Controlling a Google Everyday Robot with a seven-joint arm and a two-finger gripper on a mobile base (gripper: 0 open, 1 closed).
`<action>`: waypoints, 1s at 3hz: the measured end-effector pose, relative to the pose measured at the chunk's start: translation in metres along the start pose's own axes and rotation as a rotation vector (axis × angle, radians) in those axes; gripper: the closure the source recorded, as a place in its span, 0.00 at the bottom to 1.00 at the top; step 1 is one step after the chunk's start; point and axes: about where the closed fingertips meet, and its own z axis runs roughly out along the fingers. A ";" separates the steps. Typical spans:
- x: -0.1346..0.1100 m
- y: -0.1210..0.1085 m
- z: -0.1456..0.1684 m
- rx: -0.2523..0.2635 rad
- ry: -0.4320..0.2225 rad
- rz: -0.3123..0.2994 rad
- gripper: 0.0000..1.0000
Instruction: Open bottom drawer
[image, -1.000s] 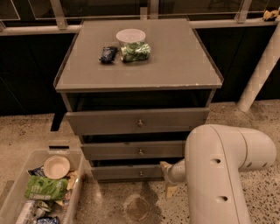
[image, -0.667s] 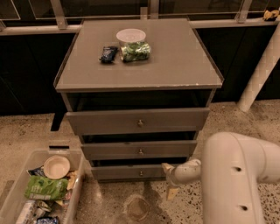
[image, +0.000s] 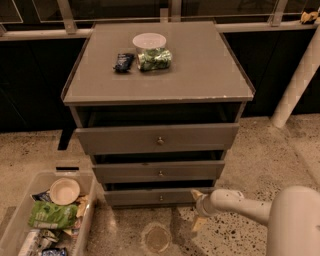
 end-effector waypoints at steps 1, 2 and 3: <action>0.000 0.000 0.000 0.001 0.002 -0.004 0.00; 0.002 -0.027 0.001 0.045 0.031 0.014 0.00; 0.017 -0.066 -0.007 0.118 0.089 0.067 0.00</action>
Offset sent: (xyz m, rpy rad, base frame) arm 0.0732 -0.0153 0.0167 -0.0737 -0.0880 -0.1143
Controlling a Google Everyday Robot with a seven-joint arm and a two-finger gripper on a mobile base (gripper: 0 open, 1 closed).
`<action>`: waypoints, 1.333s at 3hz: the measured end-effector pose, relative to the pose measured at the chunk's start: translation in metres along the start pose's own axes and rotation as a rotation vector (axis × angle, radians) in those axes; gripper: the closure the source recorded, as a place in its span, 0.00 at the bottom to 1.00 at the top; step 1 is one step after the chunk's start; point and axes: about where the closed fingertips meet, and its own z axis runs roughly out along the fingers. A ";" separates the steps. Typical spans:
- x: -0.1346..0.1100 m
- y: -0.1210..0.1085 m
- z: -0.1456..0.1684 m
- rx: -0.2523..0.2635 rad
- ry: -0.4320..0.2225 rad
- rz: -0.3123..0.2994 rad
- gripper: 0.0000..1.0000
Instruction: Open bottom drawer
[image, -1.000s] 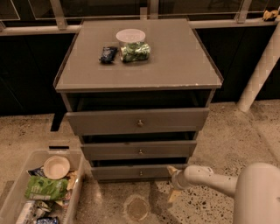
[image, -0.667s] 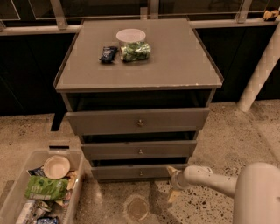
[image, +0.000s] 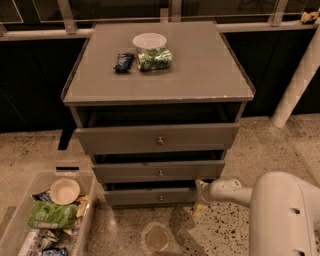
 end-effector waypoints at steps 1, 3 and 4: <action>0.000 0.000 0.000 0.000 0.000 0.000 0.00; 0.011 -0.019 0.040 0.015 -0.002 -0.024 0.00; 0.011 -0.019 0.040 0.015 -0.002 -0.024 0.00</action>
Offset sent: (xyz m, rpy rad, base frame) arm 0.0206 -0.0035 -0.0234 -0.0409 -0.0125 -0.0213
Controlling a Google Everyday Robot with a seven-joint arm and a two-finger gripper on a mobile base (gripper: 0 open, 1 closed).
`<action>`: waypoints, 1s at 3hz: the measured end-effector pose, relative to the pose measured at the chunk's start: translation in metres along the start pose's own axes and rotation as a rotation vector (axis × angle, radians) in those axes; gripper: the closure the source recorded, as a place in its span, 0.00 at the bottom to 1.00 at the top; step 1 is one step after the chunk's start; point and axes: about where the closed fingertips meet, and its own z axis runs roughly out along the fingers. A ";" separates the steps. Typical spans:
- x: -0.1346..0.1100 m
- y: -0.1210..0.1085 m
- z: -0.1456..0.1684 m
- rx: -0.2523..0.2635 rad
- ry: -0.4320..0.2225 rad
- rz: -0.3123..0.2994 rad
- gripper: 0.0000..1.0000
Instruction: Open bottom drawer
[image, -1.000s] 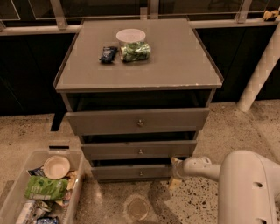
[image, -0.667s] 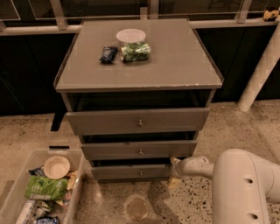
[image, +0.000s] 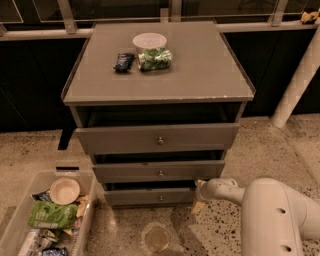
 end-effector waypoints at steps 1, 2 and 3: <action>0.003 0.001 0.006 0.003 0.002 0.016 0.00; 0.021 0.026 0.025 -0.030 -0.051 0.118 0.00; 0.026 0.043 0.034 -0.065 -0.124 0.189 0.00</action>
Offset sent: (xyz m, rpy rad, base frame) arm -0.0167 -0.0261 -0.0795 0.2209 0.0671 -0.0684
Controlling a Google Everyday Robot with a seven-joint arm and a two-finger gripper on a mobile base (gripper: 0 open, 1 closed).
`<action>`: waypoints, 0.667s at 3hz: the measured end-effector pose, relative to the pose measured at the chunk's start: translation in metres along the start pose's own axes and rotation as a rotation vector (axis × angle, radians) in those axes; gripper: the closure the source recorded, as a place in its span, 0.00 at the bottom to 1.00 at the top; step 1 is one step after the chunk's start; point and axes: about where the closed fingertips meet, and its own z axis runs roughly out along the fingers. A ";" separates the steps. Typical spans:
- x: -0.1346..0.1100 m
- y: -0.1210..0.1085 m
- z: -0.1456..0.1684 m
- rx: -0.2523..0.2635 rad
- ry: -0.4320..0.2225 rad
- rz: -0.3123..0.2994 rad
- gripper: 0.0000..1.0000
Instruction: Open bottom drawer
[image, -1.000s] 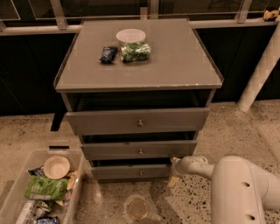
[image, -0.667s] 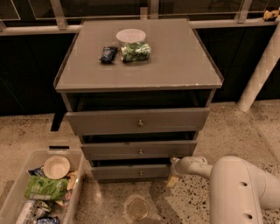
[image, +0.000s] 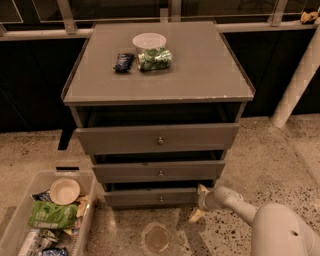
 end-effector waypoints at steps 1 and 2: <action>0.000 0.000 0.000 0.000 0.000 0.000 0.00; 0.000 0.000 0.000 0.000 0.000 0.000 0.18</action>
Offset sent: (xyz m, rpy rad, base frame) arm 0.0000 0.0000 0.0001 0.0000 0.0000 0.0001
